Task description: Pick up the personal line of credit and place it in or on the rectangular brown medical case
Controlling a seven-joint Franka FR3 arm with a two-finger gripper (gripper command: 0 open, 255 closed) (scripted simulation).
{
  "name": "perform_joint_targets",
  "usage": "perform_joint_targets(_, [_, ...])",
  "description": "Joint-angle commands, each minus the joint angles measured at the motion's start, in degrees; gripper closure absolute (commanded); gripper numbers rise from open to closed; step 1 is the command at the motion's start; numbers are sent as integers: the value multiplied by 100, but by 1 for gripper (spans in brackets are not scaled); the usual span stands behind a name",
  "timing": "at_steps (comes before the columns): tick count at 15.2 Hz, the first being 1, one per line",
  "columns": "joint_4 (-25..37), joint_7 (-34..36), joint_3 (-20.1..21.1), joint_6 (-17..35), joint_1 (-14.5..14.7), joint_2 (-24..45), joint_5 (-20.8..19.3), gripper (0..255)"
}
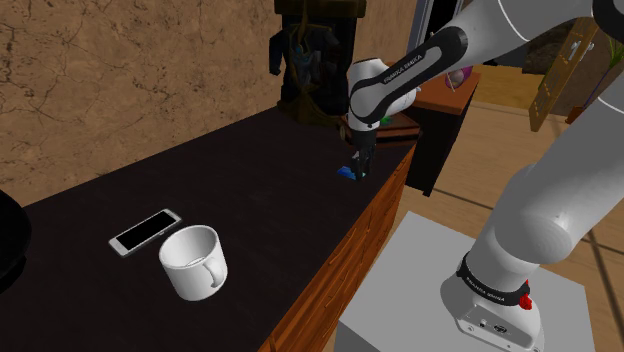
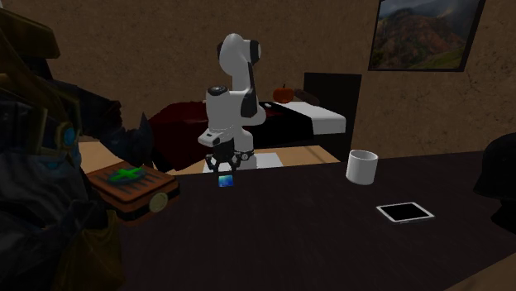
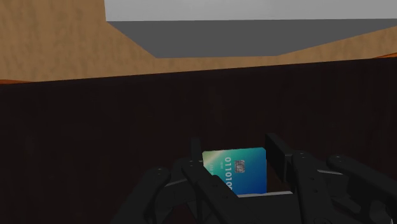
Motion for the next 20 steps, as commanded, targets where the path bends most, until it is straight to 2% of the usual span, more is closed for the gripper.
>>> perform_joint_targets(1, [-9,-3,4,0,4,14,6,255])
perform_joint_targets(6, [-23,4,7,7,8,8,7,255])
perform_joint_targets(20, [556,45,60,-1187,3,-610,-32,255])
